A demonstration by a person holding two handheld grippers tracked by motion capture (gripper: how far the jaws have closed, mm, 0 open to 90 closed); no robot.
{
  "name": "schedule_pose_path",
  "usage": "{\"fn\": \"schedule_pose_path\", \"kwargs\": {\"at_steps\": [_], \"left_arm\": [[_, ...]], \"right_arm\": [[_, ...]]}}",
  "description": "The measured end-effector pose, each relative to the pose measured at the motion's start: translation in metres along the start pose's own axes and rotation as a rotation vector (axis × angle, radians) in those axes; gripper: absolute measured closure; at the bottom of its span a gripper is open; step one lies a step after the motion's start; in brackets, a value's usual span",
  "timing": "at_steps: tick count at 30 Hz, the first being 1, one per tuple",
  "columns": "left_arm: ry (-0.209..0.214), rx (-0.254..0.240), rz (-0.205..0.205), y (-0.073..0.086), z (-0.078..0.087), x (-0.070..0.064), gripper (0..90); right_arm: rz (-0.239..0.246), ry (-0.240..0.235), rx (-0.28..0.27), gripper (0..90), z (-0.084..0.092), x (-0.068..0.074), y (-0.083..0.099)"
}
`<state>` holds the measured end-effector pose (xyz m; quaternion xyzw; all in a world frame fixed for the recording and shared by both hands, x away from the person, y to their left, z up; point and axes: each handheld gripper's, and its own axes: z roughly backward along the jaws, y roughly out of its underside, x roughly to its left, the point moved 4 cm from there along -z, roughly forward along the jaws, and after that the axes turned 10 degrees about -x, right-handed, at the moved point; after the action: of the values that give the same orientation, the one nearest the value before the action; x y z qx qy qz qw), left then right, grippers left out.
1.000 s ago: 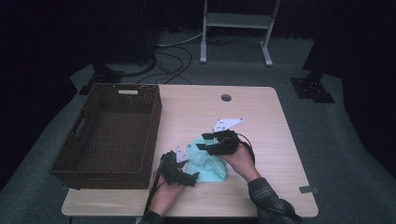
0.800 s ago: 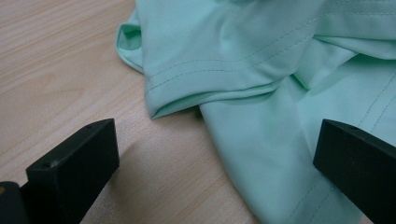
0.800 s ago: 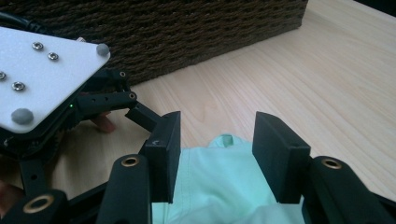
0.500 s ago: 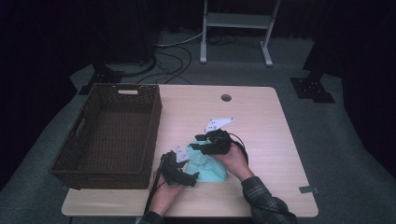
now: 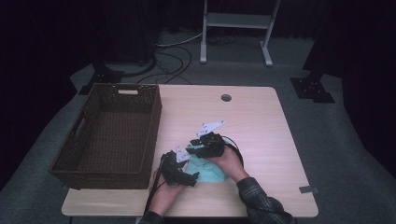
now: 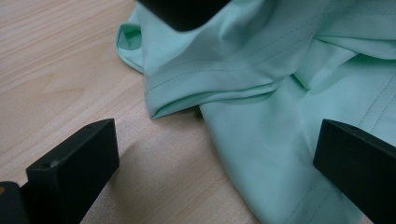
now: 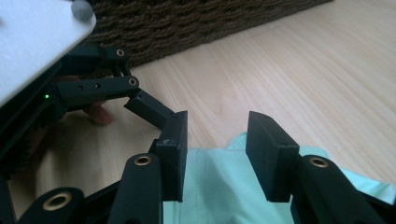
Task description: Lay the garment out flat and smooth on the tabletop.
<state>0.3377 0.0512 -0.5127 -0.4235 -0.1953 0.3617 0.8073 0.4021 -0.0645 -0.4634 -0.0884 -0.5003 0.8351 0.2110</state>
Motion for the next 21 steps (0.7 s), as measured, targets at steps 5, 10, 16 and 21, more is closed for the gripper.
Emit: {"fn": "schedule_pose_path", "kwargs": {"at_steps": [5,10,16,21], "left_arm": [[0.0,-0.001,0.001,0.0,0.0,0.0,0.0],[0.0,0.001,0.001,0.0,0.0,0.0,0.0],[0.0,0.001,0.001,0.0,0.0,0.0,0.0],[-0.001,0.001,-0.001,0.0,0.0,0.0,0.0]], "right_arm": [[0.005,-0.006,0.021,59.9,-0.006,0.003,0.003],[0.01,-0.006,0.033,59.9,-0.011,0.005,0.005],[0.019,-0.009,0.055,60.4,-0.017,0.007,0.011],[0.032,-0.005,0.075,61.1,-0.022,0.009,0.015]]}}
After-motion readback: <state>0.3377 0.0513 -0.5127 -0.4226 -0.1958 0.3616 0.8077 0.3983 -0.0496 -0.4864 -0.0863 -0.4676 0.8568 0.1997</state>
